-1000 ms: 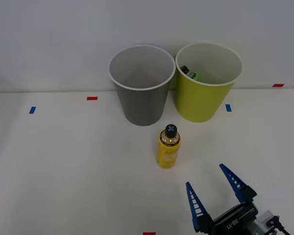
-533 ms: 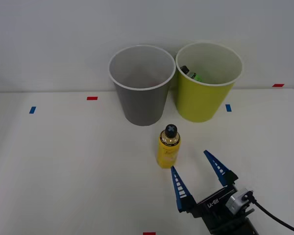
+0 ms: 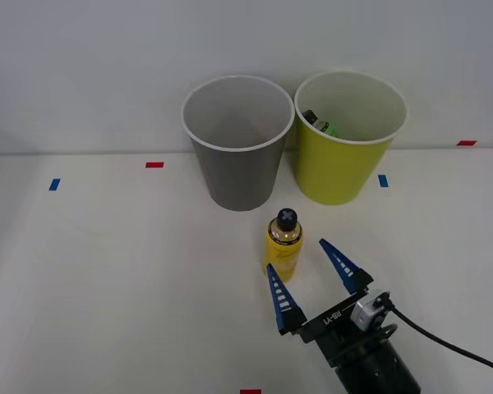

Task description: Put cans in the gray bin, plastic bottles in the light green bin

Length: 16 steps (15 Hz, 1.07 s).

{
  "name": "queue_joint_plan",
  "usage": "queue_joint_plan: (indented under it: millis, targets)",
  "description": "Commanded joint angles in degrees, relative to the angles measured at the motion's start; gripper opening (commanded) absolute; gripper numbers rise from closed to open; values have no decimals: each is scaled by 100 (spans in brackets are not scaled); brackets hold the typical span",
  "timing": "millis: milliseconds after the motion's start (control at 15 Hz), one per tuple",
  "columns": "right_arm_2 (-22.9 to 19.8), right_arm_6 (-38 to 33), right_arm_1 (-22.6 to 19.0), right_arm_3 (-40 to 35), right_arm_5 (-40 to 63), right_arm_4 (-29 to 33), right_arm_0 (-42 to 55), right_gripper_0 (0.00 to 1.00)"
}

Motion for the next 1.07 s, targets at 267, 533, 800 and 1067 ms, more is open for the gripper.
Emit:
queue_joint_plan:
  millis: [267,533,800,1067]
  targets:
    - [-89,192,385,569,65,-86,-766,100]
    - [-72,209,253,569,206,-95,-872,100]
    - [16,236,235,569,206,-77,-889,100]
    - [60,341,323,578,373,-33,-968,100]
